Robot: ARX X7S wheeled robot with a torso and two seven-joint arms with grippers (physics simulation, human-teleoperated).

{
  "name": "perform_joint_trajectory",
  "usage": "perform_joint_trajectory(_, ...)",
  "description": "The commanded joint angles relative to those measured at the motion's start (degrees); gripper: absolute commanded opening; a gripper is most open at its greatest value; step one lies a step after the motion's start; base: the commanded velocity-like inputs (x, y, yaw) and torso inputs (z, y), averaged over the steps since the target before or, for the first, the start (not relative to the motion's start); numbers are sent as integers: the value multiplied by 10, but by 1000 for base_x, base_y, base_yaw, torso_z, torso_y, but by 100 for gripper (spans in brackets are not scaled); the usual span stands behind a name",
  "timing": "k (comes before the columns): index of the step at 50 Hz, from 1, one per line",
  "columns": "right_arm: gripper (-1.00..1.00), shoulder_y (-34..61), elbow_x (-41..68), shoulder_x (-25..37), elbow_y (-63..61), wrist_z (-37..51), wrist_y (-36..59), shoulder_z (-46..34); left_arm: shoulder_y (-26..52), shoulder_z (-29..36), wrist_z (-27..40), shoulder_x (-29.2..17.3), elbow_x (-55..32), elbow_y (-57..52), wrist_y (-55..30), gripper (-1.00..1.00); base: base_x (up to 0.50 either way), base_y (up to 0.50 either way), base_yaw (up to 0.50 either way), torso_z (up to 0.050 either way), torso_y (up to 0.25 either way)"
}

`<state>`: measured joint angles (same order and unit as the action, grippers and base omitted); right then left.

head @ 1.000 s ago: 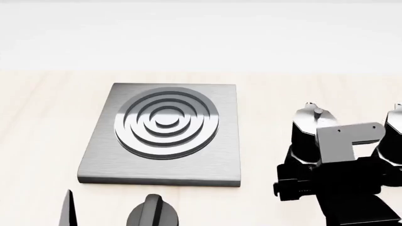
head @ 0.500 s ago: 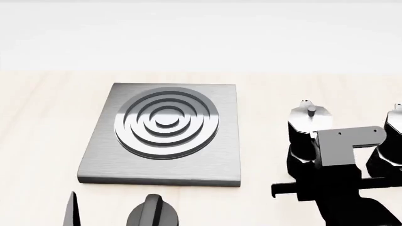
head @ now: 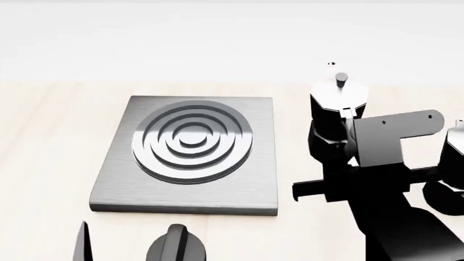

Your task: Put both moka pots on the stove.

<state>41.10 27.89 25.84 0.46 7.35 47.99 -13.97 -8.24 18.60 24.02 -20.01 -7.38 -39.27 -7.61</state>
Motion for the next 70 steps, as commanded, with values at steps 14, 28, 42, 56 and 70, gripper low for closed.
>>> perform_joint_trajectory(14, -100, 111, -23, -79, 54, -37, -25, -63, -1, -2, 5, -7, -7, -1, 1, 100, 0, 0, 0, 0, 1)
perform_joint_trajectory(28, -100, 163, -23, -124, 77, -36, -9, -90, 2, -2, 7, -9, -11, -1, -1, 100, 0, 0, 0, 0, 1)
perform_joint_trajectory(42, -100, 208, -36, -194, 236, -71, -95, -111, 3, -3, 9, -12, -13, -2, -1, 100, 0, 0, 0, 0, 1)
perform_joint_trajectory(56, -100, 235, -37, -237, 322, -82, -148, -126, 1, -2, 12, -15, -14, -2, -1, 100, 0, 0, 0, 0, 1)
perform_joint_trajectory(70, -100, 251, 11, -256, 413, -89, -213, -166, 0, -5, 10, -20, -22, 2, 9, 100, 0, 0, 0, 0, 1)
